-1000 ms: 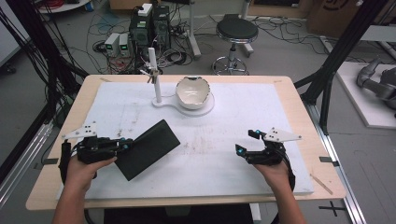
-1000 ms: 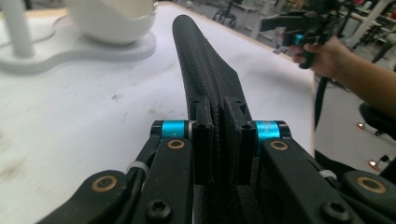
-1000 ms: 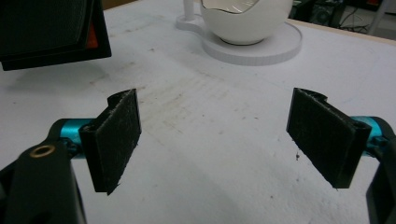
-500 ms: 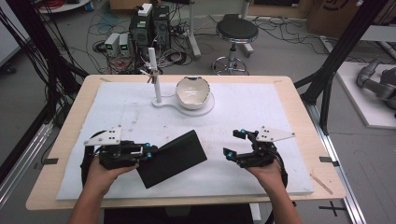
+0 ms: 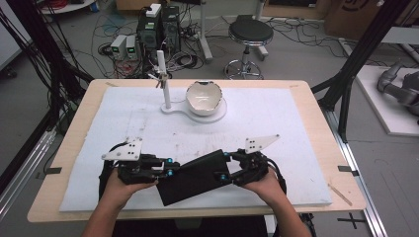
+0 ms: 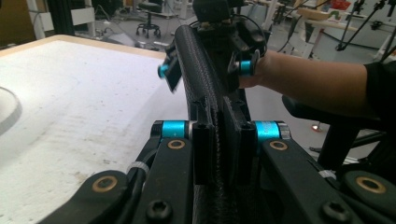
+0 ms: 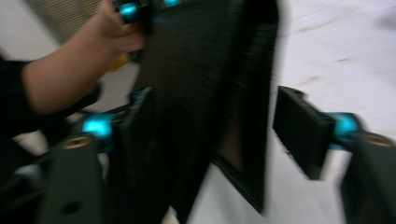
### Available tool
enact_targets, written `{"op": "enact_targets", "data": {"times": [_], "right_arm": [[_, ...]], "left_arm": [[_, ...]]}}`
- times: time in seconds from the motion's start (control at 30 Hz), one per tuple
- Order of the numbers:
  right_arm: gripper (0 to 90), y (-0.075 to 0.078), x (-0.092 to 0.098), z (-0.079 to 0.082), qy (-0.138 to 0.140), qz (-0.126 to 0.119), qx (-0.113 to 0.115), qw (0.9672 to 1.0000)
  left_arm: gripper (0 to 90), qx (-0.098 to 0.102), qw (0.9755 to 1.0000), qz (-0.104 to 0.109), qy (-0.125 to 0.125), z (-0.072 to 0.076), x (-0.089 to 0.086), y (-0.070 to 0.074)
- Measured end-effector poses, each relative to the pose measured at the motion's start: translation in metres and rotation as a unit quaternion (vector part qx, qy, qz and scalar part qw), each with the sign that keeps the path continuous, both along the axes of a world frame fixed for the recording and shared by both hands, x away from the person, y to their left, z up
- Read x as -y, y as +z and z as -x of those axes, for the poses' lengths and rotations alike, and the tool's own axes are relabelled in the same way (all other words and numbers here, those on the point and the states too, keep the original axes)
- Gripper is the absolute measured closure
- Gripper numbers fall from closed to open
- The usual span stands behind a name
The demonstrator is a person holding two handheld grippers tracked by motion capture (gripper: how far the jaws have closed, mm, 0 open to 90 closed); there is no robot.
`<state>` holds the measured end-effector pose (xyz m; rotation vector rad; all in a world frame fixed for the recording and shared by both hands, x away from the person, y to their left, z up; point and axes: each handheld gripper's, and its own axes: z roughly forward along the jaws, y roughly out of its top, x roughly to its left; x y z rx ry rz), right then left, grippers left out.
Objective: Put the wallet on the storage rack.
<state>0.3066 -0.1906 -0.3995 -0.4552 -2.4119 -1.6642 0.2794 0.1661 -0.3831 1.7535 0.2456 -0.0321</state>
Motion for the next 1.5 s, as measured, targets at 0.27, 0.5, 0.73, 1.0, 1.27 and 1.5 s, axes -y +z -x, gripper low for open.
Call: {"op": "enact_targets", "data": {"times": [0.27, 0.5, 0.73, 1.0, 1.27, 1.5], "right_arm": [[77.2, 0.001, -0.004, 0.001, 0.029, 0.013, -0.012, 0.9994], [77.5, 0.007, 0.0, 0.003, 0.013, 0.017, -0.014, 0.9997], [77.4, 0.017, 0.02, 0.001, -0.03, 0.01, 0.005, 0.9995], [77.1, 0.036, 0.05, -0.001, -0.122, 0.02, 0.044, 0.9914], [76.9, 0.078, 0.068, -0.019, -0.186, 0.049, 0.075, 0.9785], [76.8, 0.112, 0.064, -0.055, -0.224, 0.096, 0.081, 0.9664]], "left_arm": [[79.6, -0.02, 0.9995, 0.02, 0.015, -0.008, -0.004, -0.012], [58.1, -0.025, 0.9972, 0.044, 0.056, -0.007, -0.013, -0.006], [38.8, -0.018, 0.9933, 0.03, 0.11, -0.01, -0.033, -0.002], [29.6, -0.021, 0.9848, -0.005, 0.173, -0.015, -0.056, -0.005], [19.0, -0.019, 0.966, -0.028, 0.256, -0.016, -0.086, -0.004], [18.9, -0.001, 0.9585, -0.061, 0.279, -0.013, -0.099, 0.004]]}}
